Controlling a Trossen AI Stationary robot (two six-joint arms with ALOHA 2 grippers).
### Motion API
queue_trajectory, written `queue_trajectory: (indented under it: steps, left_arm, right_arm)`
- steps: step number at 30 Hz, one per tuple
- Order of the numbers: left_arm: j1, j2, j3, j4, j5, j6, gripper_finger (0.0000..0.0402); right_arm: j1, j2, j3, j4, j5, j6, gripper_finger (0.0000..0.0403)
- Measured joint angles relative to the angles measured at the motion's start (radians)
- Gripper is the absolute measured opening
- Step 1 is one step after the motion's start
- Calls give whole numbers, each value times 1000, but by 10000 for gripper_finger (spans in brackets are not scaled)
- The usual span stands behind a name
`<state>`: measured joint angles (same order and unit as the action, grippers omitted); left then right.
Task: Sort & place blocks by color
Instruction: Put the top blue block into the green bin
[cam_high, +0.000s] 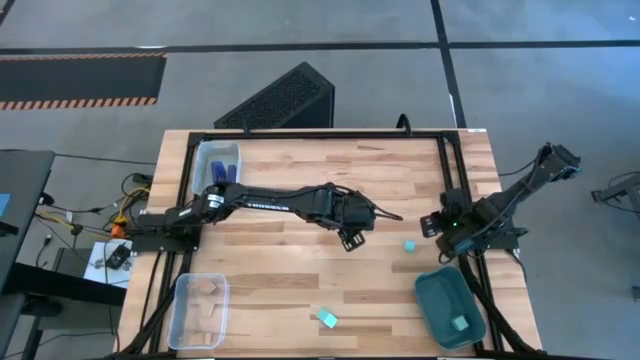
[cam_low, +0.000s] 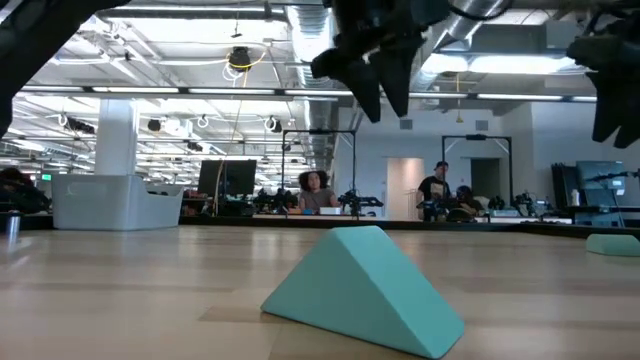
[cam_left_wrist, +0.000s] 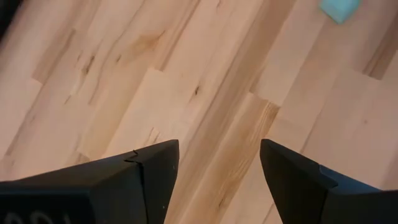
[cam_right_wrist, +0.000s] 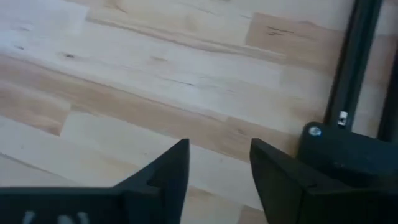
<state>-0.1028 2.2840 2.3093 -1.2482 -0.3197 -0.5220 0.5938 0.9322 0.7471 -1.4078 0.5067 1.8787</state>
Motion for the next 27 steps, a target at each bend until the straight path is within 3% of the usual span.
queue_trajectory:
  steps: [5, 11, 19, 27]
  left_arm:
    - [-4, -50, 0, -33, -31, 14, 212]
    - [3, -114, 0, -33, -108, 30, 212]
    - [12, -160, 0, -25, -106, 66, 212]
    - [23, -160, -30, -18, -19, 137, 212]
  right_arm:
    - [-35, 32, 0, 86, -42, -130, 231]
    - [-68, 65, 1, 302, -37, -327, 229]
    - [-139, 155, 1, 298, -141, -251, 211]
    - [-181, 263, 1, 299, -271, -253, 240]
